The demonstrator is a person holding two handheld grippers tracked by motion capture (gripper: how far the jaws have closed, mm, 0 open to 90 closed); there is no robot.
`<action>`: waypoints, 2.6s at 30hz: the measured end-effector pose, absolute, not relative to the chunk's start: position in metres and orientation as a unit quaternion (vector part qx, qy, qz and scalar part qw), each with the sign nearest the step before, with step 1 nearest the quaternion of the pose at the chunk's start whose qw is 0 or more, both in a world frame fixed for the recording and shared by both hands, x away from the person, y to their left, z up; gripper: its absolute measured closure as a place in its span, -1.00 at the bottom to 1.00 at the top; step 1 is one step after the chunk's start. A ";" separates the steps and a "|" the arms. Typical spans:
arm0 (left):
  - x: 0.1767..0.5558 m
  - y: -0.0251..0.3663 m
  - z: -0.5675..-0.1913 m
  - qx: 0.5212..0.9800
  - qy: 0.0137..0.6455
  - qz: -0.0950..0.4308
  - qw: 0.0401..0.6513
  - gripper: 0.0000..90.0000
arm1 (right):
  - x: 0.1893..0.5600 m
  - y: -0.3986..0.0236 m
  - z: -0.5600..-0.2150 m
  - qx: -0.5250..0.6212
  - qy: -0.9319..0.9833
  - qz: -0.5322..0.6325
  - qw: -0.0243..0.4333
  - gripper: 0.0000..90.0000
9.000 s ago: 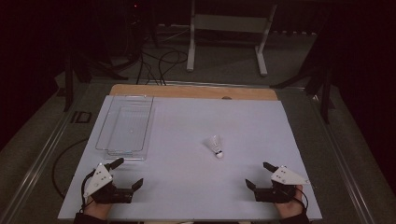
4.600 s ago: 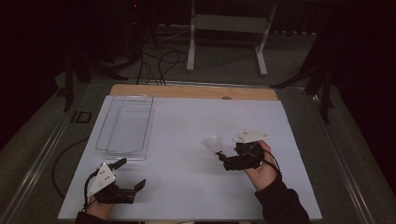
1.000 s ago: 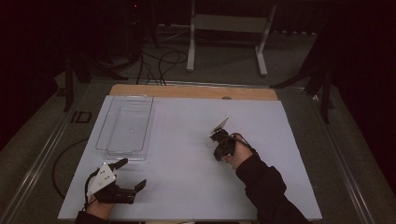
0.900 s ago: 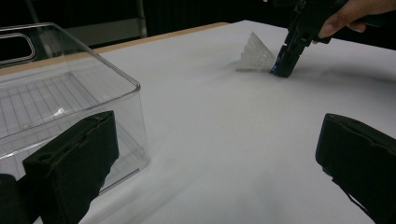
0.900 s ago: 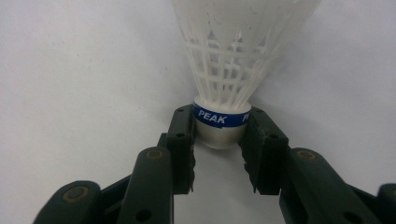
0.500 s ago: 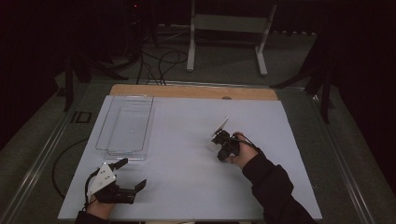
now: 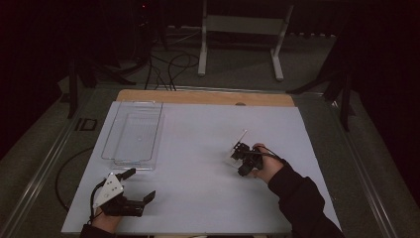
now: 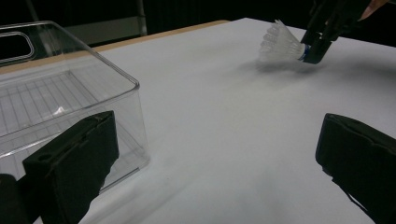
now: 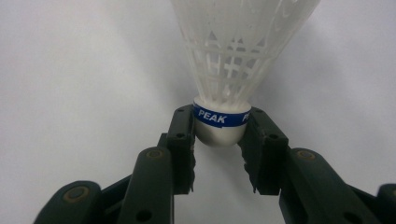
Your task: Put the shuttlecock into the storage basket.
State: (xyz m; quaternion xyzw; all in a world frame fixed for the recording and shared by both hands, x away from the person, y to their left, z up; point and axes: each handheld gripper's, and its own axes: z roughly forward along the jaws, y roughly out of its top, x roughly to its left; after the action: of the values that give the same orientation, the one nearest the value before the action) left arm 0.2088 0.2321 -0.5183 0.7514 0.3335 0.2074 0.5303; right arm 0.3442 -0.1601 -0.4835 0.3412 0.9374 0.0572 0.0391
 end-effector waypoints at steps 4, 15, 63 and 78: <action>0.209 0.232 -0.519 0.750 0.336 0.206 0.531 -1.00 | 0.339 -0.167 -0.483 0.323 0.944 0.058 0.026 0.46; 0.209 0.232 -0.519 0.751 0.335 0.205 0.530 -1.00 | 0.324 -0.177 -0.484 0.271 0.961 0.059 0.004 0.46; 0.210 0.231 -0.519 0.761 0.340 0.200 0.515 -1.00 | 0.290 -0.179 -0.473 0.080 0.988 0.134 -0.002 0.46; 0.214 0.230 -0.499 0.786 0.349 0.158 0.486 -1.00 | 0.290 -0.178 -0.461 0.060 0.988 0.143 0.021 0.46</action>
State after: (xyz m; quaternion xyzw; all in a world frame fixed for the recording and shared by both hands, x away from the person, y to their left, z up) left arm 0.2138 0.2296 -0.4994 0.7856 0.3488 0.1581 0.4859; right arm 0.2897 -0.1780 -0.4612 0.0600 0.9877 0.1429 0.0206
